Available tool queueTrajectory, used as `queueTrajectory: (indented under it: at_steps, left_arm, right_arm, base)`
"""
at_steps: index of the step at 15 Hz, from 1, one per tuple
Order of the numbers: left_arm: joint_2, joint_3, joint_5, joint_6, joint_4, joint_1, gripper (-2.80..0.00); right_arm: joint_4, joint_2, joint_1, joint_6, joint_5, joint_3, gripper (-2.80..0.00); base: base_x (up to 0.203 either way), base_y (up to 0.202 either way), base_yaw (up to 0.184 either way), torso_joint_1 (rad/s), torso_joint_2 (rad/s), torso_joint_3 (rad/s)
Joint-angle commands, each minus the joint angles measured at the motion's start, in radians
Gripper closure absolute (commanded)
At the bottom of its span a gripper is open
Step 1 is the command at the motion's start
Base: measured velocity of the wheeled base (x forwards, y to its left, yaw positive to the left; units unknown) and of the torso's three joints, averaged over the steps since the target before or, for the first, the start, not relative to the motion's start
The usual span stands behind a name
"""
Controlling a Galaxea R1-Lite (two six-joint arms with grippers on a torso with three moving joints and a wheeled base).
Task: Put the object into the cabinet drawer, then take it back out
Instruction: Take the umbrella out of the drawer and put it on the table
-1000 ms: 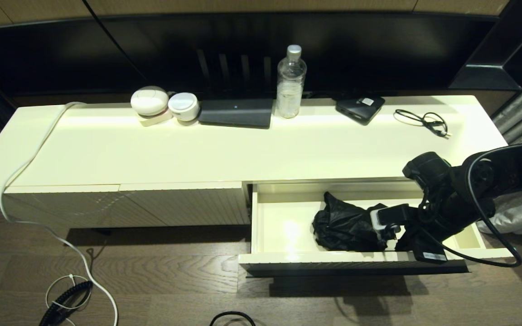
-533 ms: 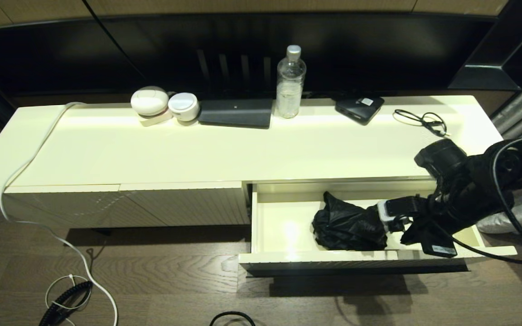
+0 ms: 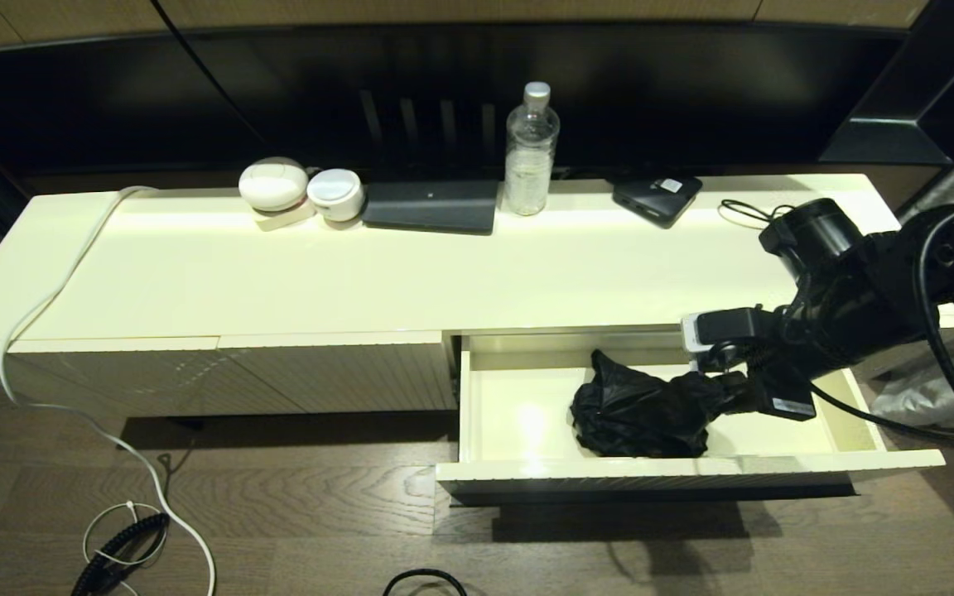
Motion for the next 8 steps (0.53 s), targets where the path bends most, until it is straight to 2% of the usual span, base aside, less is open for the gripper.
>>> queueTrajectory:
  at_steps: [1,5,8]
  left_arm:
    - [-0.002,0.000,0.001,-0.001,0.000,0.000,0.00]
    - [-0.002,0.000,0.001,-0.001,0.000,0.000,0.00]
    - [-0.002,0.000,0.001,-0.001,0.000,0.000,0.00]
  right_arm:
    - [0.043,0.054,0.019,-0.002,0.000,-0.084,-2.80]
    - [0.321,0.133,0.035,0.003,-0.002,-0.289,-2.80]
    - [0.450,0.165,0.036,0.007,0.022,-0.339,-2.80]
  base:
    - [0.000,0.000,0.000,0.000,0.00,0.000]
    - [0.000,0.000,0.000,0.000,0.00,0.000]
    - [0.000,0.000,0.000,0.000,0.00,0.000]
